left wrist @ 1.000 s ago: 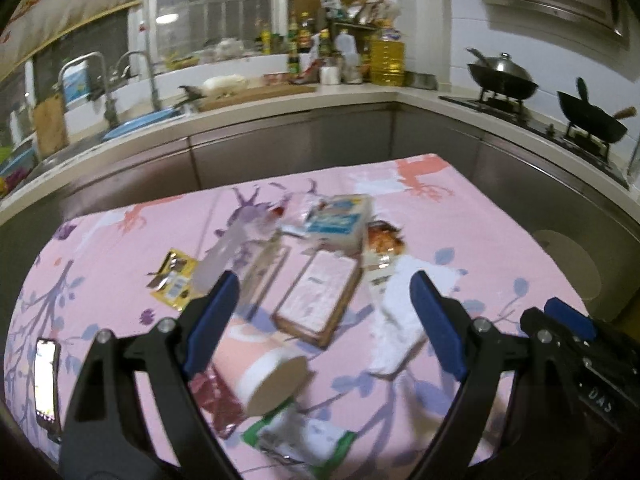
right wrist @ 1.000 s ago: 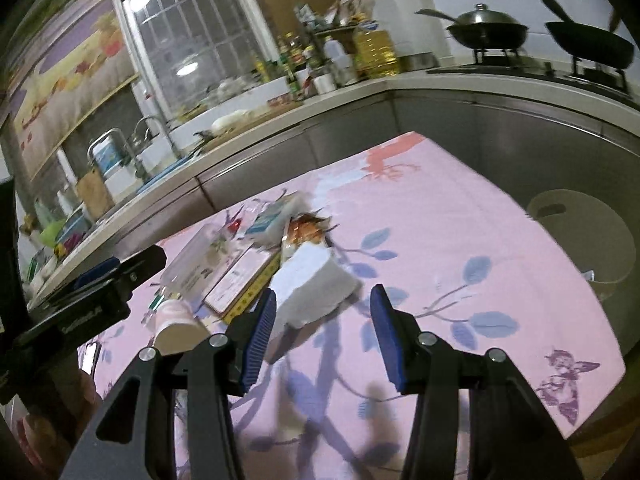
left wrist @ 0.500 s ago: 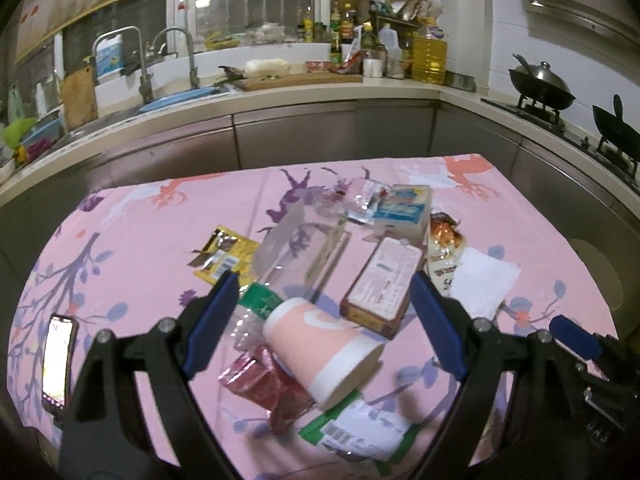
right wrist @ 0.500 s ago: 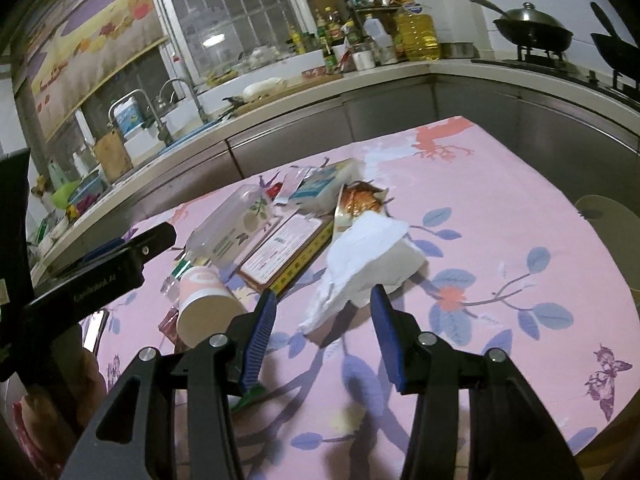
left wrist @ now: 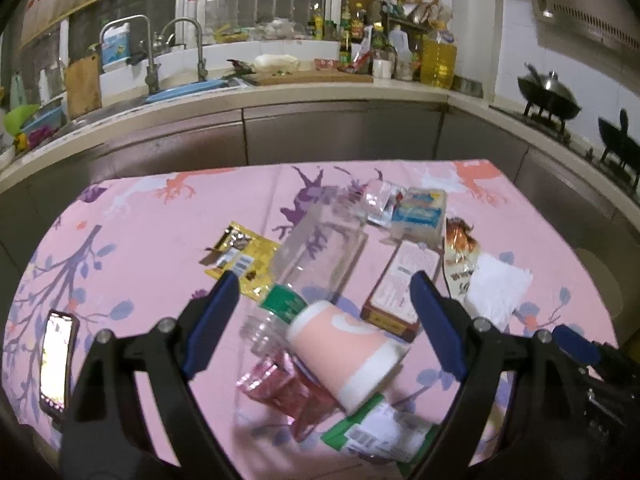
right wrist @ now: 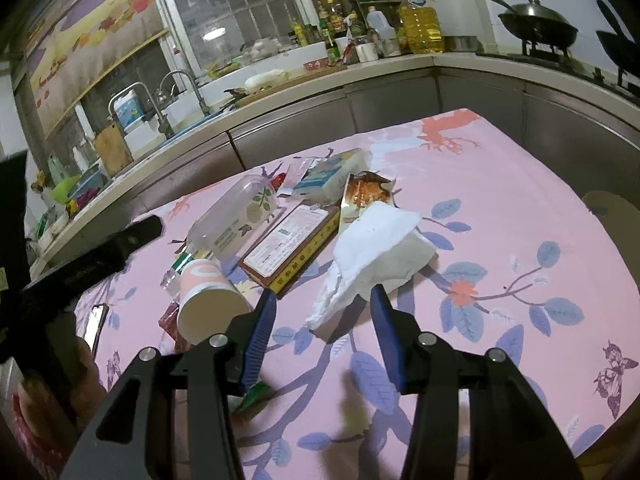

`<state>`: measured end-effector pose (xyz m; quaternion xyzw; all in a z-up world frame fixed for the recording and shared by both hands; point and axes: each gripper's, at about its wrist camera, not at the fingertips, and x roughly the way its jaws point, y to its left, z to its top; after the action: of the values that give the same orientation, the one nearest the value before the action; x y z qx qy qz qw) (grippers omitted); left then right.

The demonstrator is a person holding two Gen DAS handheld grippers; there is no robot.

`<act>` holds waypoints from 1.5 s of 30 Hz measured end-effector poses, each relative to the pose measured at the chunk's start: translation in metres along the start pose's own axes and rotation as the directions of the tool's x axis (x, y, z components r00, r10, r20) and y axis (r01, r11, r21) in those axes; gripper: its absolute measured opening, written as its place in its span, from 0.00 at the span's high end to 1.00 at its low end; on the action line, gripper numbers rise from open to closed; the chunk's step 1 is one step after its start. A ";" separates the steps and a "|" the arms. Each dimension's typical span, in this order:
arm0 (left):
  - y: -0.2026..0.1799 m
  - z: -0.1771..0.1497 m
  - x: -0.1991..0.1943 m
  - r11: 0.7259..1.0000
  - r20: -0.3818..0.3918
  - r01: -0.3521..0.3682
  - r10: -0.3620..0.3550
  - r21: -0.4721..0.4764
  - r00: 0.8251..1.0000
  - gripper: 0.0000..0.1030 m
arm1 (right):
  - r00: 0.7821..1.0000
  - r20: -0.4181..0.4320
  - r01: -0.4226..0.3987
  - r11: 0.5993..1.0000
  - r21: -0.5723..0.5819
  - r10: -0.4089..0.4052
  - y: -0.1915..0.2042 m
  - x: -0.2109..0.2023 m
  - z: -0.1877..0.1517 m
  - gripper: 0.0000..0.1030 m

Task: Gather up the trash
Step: 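Return the left gripper to the table above the pink paper cup, then grasp the pink paper cup rim with the left gripper while the right gripper grasps the green packet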

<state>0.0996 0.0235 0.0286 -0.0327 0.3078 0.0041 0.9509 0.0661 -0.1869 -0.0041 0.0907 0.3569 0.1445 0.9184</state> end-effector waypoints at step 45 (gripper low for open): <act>0.028 -0.016 0.001 0.982 -0.074 0.181 -0.176 0.059 0.982 0.96 | 0.957 -0.254 -0.170 0.982 -0.086 0.143 0.043 0.023 -0.065 0.54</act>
<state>0.0902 0.0509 0.0136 -0.0290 0.3360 -0.0925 0.9368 0.0296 -0.1350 -0.0548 0.0505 0.4516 0.2461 0.8562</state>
